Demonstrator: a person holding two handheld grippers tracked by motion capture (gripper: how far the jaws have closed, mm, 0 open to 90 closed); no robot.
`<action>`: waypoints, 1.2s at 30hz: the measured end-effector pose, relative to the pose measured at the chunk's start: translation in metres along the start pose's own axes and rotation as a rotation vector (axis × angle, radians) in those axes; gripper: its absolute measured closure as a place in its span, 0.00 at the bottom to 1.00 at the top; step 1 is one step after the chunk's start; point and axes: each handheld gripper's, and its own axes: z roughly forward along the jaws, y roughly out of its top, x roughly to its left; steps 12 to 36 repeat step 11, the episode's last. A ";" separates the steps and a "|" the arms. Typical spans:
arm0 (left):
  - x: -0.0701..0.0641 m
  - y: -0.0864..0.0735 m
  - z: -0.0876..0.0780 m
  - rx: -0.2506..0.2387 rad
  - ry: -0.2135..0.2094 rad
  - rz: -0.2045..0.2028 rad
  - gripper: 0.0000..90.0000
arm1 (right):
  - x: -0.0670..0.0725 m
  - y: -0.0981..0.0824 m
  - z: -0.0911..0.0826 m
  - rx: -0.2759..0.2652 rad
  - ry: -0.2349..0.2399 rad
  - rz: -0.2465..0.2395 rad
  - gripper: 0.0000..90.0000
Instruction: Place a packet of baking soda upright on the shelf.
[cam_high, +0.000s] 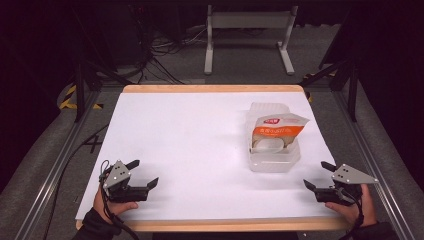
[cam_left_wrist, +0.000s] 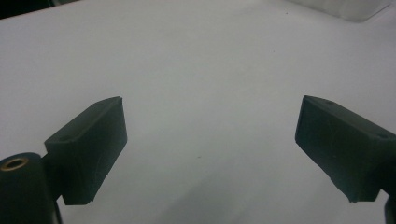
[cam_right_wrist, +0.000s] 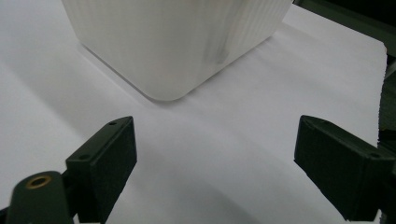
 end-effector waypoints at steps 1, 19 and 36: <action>0.000 0.000 0.000 -0.001 -0.001 -0.004 0.11 | 0.000 0.000 0.000 0.001 -0.001 -0.002 0.15; 0.001 0.000 0.002 0.004 -0.001 -0.005 0.11 | -0.001 0.000 0.001 -0.003 -0.005 0.006 0.14; 0.001 0.000 0.002 0.004 -0.001 -0.005 0.11 | -0.001 0.000 0.001 -0.003 -0.005 0.006 0.14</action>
